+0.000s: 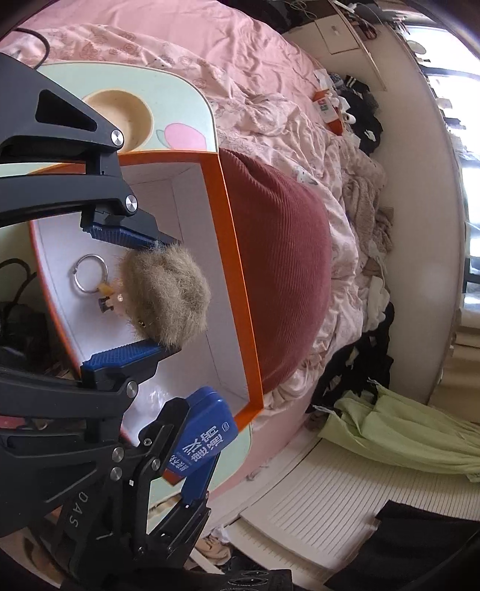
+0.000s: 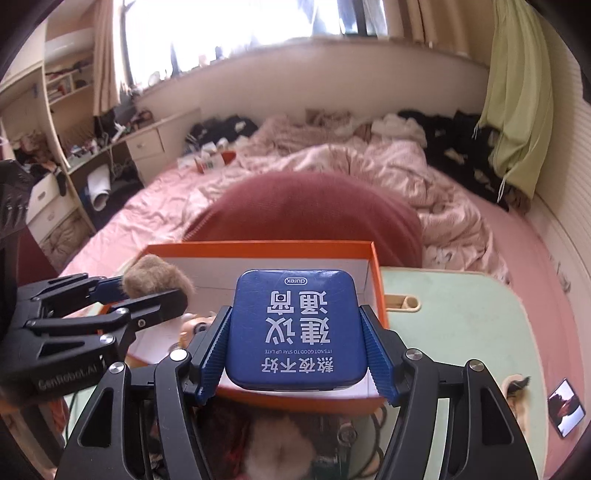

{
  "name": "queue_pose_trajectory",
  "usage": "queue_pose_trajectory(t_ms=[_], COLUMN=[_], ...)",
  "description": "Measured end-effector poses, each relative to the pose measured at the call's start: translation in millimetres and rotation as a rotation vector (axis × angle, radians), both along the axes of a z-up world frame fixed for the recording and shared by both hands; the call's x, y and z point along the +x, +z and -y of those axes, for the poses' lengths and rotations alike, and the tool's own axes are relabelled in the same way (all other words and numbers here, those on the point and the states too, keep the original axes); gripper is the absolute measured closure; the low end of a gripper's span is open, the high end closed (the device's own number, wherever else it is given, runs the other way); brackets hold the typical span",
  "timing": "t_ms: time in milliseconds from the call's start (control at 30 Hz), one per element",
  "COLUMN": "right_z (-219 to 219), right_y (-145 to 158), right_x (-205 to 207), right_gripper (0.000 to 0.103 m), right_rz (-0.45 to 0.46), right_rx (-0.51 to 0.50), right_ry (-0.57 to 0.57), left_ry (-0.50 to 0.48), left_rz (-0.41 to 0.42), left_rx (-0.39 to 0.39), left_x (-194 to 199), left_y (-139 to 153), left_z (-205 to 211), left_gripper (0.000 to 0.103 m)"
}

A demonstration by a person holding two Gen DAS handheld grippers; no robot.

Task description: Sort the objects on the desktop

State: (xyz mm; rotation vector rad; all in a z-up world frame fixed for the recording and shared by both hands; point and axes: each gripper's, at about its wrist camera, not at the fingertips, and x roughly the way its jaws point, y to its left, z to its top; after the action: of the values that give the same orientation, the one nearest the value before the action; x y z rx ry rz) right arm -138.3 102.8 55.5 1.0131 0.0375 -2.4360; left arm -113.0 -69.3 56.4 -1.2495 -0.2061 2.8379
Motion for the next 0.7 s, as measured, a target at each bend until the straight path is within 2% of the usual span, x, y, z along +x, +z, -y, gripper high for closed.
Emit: queue_pose_trajectory(t_ms=[67, 133, 167, 200, 267, 400, 600, 700], right_z=[0, -6, -11, -15, -27, -47, -65, -72], right_y=[-6, -6, -4, -2, 3, 9, -5, -21], right_x=[-8, -6, -3, 2, 13, 37, 98, 124], right_gripper=[0.036, 0.034, 0.025, 0.023, 0.017, 0.016, 0.016, 0.016], right_rz=[0.008, -0.001, -0.012, -0.028, -0.038, -0.015, -0.028, -0.007], right_rx=[0.0, -0.034, -0.053, -0.08, -0.128, -0.188, -0.107, -0.065], right_ry=[-0.008, -0.017, -0.034, -0.045, -0.055, -0.046, -0.014, 0.014], left_ry=[0.029, 0.05, 0.056, 0.065, 0.079, 0.055, -0.064, -0.078], left_rz=[0.007, -0.027, -0.046, -0.074, -0.116, -0.112, -0.089, -0.067], left_rx=[0.01, 0.052, 0.061, 0.065, 0.061, 0.052, 0.005, -0.003], left_x=[-1, 9, 13, 19, 34, 57, 116, 139], left_y=[-5, -3, 0, 4, 12, 17, 10, -2], left_z=[6, 13, 14, 17, 19, 14, -17, -23], left_gripper=[0.049, 0.045, 0.039, 0.03, 0.024, 0.024, 0.024, 0.024])
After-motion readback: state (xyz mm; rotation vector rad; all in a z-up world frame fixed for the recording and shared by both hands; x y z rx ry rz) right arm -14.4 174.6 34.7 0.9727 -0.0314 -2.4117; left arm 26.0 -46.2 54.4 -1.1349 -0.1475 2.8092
